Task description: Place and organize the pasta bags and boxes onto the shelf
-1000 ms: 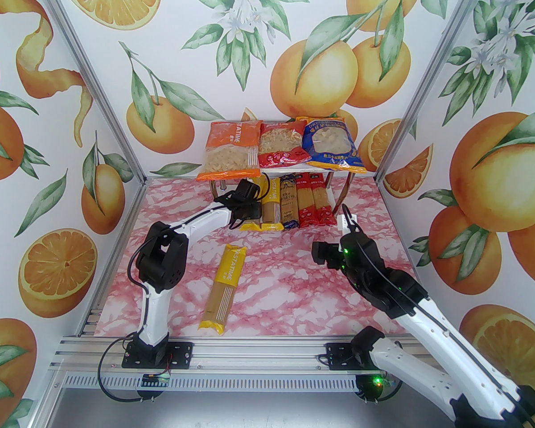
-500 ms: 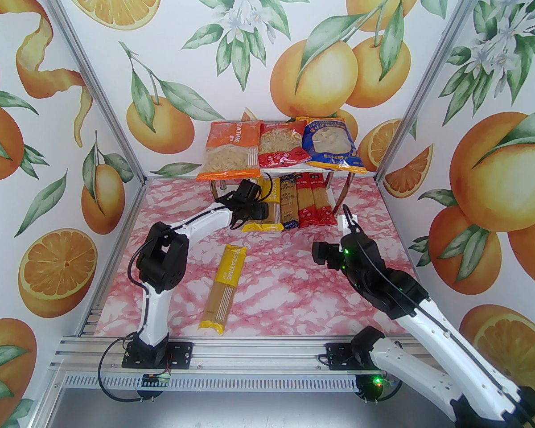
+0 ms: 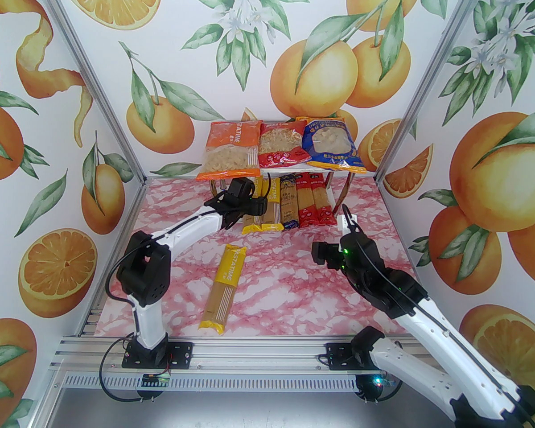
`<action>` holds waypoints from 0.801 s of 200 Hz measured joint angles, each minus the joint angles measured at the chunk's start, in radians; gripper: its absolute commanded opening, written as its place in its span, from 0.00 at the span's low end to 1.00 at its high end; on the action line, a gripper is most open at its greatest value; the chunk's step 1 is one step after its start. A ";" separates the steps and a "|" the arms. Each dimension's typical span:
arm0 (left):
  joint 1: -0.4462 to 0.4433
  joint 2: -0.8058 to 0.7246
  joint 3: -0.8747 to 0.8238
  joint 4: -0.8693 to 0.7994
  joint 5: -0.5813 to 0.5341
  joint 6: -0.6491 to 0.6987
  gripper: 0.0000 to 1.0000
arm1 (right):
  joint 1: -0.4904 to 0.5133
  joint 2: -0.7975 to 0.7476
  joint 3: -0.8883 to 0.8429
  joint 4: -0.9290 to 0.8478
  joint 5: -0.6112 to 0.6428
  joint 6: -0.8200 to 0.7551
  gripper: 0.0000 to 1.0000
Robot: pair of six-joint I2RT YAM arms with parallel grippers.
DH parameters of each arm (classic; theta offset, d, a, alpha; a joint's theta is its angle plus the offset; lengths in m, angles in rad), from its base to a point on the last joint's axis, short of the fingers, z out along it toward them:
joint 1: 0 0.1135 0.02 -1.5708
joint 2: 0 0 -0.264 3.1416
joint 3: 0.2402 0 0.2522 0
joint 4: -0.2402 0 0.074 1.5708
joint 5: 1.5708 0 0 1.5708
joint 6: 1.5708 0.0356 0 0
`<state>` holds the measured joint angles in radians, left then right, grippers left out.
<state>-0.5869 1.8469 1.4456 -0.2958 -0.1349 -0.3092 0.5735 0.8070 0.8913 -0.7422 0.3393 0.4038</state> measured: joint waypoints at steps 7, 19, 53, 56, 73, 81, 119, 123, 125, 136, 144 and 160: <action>-0.004 -0.024 -0.031 0.000 0.003 0.003 0.78 | 0.000 0.000 0.000 0.000 0.000 0.002 0.90; -0.017 -0.068 -0.090 0.001 0.003 0.006 0.78 | 0.000 0.000 0.000 0.000 0.000 0.003 0.90; -0.116 -0.261 -0.296 -0.021 -0.032 0.029 0.81 | 0.000 0.000 0.000 -0.001 0.000 0.011 0.92; -0.125 -0.282 -0.311 -0.027 -0.036 0.029 0.81 | 0.000 -0.001 0.000 -0.001 0.000 0.014 0.92; -0.172 -0.402 -0.387 -0.057 -0.048 0.026 0.99 | 0.000 -0.002 0.000 -0.002 -0.002 0.018 0.92; -0.178 -0.460 -0.418 -0.076 -0.051 0.023 1.00 | 0.000 -0.002 0.000 -0.003 -0.004 0.020 0.92; -0.178 -0.649 -0.560 -0.180 -0.076 -0.072 1.00 | 0.000 -0.004 -0.018 -0.005 -0.011 0.034 0.92; -0.180 -0.657 -0.571 -0.191 -0.077 -0.084 1.00 | 0.000 -0.004 -0.021 -0.006 -0.011 0.037 0.92; -0.182 -0.661 -0.577 -0.200 -0.078 -0.088 1.00 | 0.000 -0.004 -0.022 -0.005 -0.011 0.036 0.92; -0.197 -0.674 -0.608 -0.241 -0.082 -0.124 1.00 | 0.000 -0.004 -0.025 -0.008 -0.017 0.041 0.92; -0.216 -0.676 -0.627 -0.269 -0.087 -0.150 1.00 | 0.000 -0.004 -0.026 -0.008 -0.019 0.044 0.92; -0.269 -0.677 -0.654 -0.315 -0.094 -0.204 1.00 | 0.000 -0.004 -0.026 -0.009 -0.026 0.045 0.92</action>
<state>-0.8558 1.1702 0.7918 -0.6106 -0.2287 -0.5129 0.5735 0.8028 0.8654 -0.7513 0.3138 0.4488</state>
